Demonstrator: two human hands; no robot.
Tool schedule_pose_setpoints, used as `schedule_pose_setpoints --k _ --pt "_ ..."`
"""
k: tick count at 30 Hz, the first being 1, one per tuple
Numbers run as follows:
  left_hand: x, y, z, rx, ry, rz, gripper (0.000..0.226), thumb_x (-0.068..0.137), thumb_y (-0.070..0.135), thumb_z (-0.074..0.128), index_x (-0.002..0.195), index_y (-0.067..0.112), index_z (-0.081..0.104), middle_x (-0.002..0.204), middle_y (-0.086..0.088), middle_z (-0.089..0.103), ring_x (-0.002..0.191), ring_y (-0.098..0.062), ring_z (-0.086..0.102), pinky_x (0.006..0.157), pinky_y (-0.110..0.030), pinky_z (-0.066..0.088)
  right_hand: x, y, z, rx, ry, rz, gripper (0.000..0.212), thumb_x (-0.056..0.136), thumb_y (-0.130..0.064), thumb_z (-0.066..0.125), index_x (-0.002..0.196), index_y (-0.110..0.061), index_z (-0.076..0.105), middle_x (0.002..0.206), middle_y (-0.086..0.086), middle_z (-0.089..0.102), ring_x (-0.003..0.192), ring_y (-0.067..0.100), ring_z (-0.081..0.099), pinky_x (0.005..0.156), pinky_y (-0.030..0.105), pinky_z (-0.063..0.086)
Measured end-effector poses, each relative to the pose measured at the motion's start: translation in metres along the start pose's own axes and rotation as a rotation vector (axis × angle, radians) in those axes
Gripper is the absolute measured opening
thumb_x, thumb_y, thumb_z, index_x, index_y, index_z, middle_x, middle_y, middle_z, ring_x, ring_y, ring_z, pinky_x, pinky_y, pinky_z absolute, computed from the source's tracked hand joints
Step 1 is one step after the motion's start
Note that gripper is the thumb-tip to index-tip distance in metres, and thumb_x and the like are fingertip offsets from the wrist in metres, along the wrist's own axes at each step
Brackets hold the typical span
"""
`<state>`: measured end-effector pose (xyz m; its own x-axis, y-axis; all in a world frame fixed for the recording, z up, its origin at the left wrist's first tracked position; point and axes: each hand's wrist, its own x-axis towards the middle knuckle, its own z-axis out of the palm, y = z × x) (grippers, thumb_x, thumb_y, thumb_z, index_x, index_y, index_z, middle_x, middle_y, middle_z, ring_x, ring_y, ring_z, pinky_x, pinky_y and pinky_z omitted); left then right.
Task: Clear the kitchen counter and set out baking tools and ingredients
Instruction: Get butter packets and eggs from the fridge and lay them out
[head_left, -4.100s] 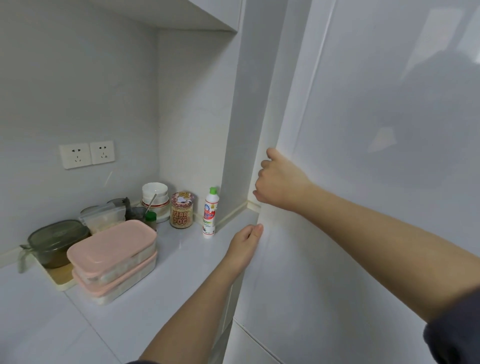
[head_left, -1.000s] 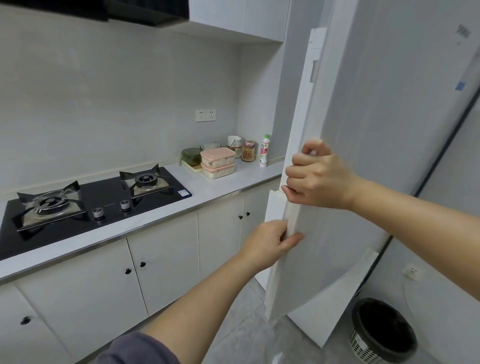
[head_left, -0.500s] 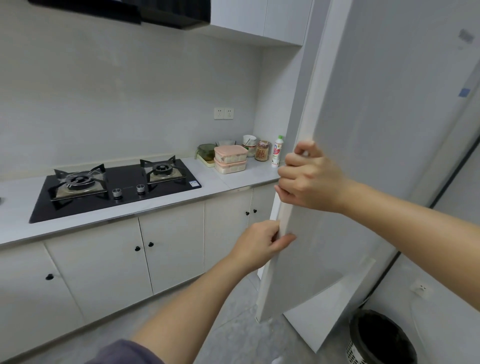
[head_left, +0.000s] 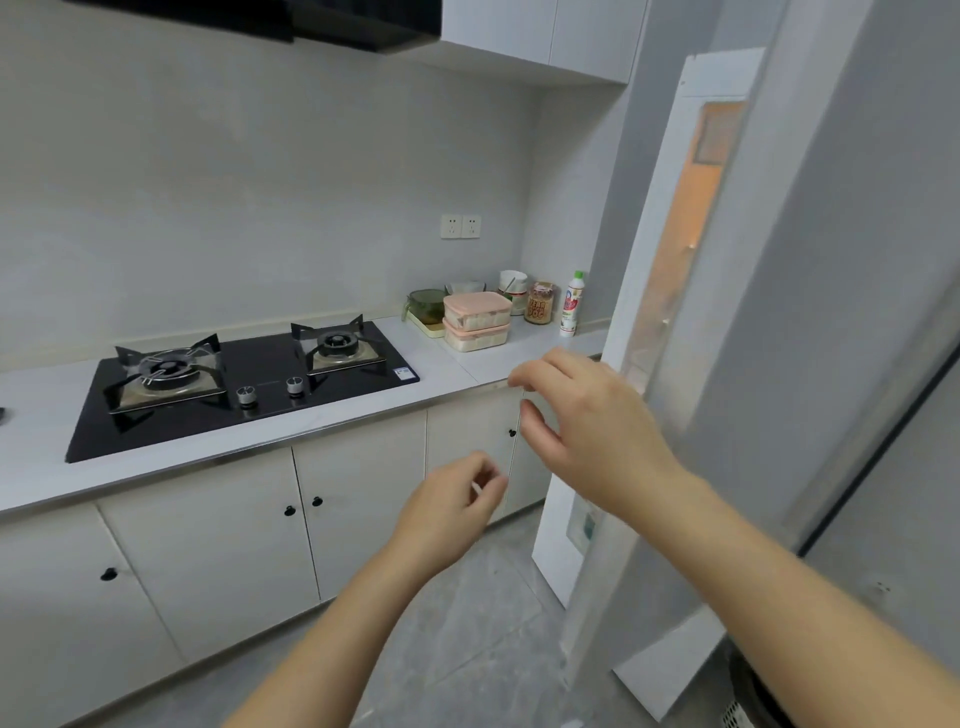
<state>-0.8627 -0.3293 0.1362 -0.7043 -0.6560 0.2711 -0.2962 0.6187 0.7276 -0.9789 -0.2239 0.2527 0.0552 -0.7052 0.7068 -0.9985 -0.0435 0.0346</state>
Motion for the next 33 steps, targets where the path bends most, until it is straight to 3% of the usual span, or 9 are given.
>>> schedule_pose_setpoints --k 5,7,10,12,15,21,25,33 --pt "0.034 -0.052 -0.051 -0.082 0.042 -0.029 0.011 0.090 0.034 0.051 0.081 0.030 0.054 0.078 0.010 0.065 0.073 -0.012 0.064 0.074 -0.042 0.052 0.033 -0.008 0.068 0.234 0.017 0.398 0.022 0.089 -0.015 0.054 0.109 -0.019 0.063 0.100 -0.007 0.063 0.090 0.008 0.057 0.080 0.030 0.049" --pt "0.048 -0.065 -0.070 -0.114 0.030 -0.026 0.009 0.089 0.037 0.051 0.081 0.032 0.054 0.078 0.010 0.066 0.075 -0.013 0.064 0.073 -0.042 0.053 0.045 -0.009 0.093 0.296 0.024 0.542 0.021 0.090 -0.017 0.055 0.108 -0.023 0.063 0.100 -0.010 0.063 0.091 0.006 0.057 0.080 0.028 0.049" --pt "0.074 -0.082 -0.097 -0.186 0.027 -0.019 0.012 0.083 0.044 0.048 0.081 0.035 0.056 0.078 0.013 0.066 0.077 -0.013 0.065 0.074 -0.043 0.054 0.063 -0.009 0.125 0.415 0.069 0.710 0.020 0.090 -0.015 0.055 0.104 -0.026 0.064 0.099 -0.013 0.065 0.090 0.002 0.057 0.075 0.014 0.043" --pt "0.091 -0.093 -0.109 -0.227 0.035 -0.001 0.011 0.088 0.035 0.052 0.078 0.032 0.057 0.078 0.013 0.066 0.077 -0.012 0.065 0.074 -0.044 0.054 0.073 -0.007 0.142 0.480 0.116 0.794 0.019 0.091 -0.014 0.056 0.103 -0.026 0.065 0.096 -0.015 0.066 0.088 -0.001 0.058 0.072 0.007 0.041" --pt "0.114 -0.102 -0.120 -0.258 0.051 0.020 0.014 0.091 0.022 0.054 0.078 0.028 0.058 0.078 0.009 0.066 0.077 -0.011 0.065 0.074 -0.042 0.054 0.086 0.001 0.164 0.537 0.167 0.861 0.018 0.092 -0.013 0.057 0.101 -0.025 0.066 0.092 -0.017 0.065 0.087 -0.001 0.059 0.072 0.004 0.041" --pt "0.186 -0.126 -0.118 -0.282 0.042 0.023 0.013 0.089 0.020 0.055 0.078 0.025 0.059 0.076 0.008 0.065 0.076 -0.011 0.064 0.074 -0.041 0.054 0.117 0.041 0.218 0.606 0.237 0.910 0.017 0.091 -0.013 0.059 0.097 -0.028 0.066 0.092 -0.016 0.067 0.087 -0.003 0.060 0.075 0.005 0.043" --pt "0.247 -0.142 -0.102 -0.288 0.016 0.033 0.012 0.090 0.020 0.056 0.080 0.026 0.060 0.078 0.008 0.066 0.078 -0.013 0.065 0.076 -0.042 0.055 0.134 0.088 0.260 0.655 0.280 0.949 0.014 0.091 -0.011 0.061 0.096 -0.023 0.067 0.091 -0.013 0.069 0.085 -0.001 0.061 0.076 0.006 0.044" --pt "0.372 -0.154 -0.056 -0.363 -0.026 0.027 0.017 0.090 0.014 0.057 0.079 0.026 0.061 0.080 0.009 0.065 0.078 -0.012 0.065 0.075 -0.041 0.056 0.167 0.199 0.309 0.622 0.269 1.003 0.018 0.089 -0.011 0.063 0.090 -0.028 0.066 0.088 -0.013 0.070 0.085 0.005 0.063 0.078 0.016 0.047"
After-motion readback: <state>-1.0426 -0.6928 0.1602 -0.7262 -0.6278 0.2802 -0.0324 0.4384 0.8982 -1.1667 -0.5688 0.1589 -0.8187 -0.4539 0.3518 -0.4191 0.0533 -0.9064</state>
